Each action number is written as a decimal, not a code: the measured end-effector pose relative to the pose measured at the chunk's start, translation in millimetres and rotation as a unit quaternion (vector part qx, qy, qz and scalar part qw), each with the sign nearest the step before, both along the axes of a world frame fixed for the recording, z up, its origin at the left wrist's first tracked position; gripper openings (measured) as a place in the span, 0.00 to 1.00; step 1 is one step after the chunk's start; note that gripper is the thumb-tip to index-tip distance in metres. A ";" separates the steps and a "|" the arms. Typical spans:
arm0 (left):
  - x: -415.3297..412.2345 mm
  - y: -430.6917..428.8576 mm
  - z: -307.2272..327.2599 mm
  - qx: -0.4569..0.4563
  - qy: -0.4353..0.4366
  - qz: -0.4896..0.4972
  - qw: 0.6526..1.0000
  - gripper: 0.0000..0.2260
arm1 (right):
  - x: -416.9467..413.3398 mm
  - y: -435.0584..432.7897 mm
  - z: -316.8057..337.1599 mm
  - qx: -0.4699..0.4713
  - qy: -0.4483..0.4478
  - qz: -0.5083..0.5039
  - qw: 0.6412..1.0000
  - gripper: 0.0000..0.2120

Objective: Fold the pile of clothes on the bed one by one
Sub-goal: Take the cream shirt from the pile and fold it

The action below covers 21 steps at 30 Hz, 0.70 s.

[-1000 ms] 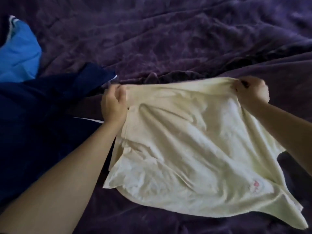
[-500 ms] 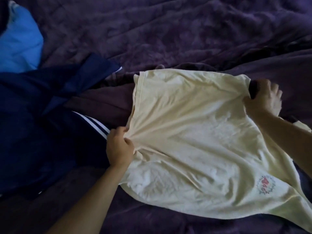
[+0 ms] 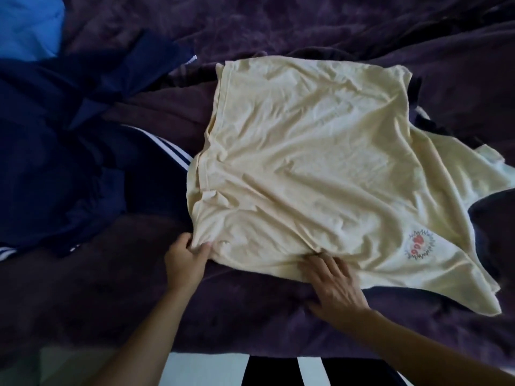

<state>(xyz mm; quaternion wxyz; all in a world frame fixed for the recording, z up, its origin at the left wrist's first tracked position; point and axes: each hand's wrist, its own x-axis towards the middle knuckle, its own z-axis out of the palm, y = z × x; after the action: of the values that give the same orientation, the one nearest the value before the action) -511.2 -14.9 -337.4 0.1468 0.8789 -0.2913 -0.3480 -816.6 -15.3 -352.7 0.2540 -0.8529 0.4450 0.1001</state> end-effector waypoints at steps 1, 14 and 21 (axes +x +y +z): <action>0.7 1.3 2.5 -0.012 0.007 0.001 1.000 0.07 | -5.5 2.8 -2.7 -0.013 0.018 0.002 1.000 0.32; 14.0 62.7 66.3 -0.079 0.125 0.222 0.964 0.12 | -69.6 -62.5 93.3 -0.143 -0.095 -0.197 0.965 0.12; 30.9 122.3 53.7 0.065 0.006 0.077 0.995 0.19 | -73.7 52.5 66.1 0.108 0.162 -0.046 0.980 0.13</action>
<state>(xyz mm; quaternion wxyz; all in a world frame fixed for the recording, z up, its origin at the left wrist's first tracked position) -480.3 107.5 -283.7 0.1171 0.9044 -0.1986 -0.3592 -890.3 37.3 -286.7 0.2737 -0.7715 0.5057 0.2725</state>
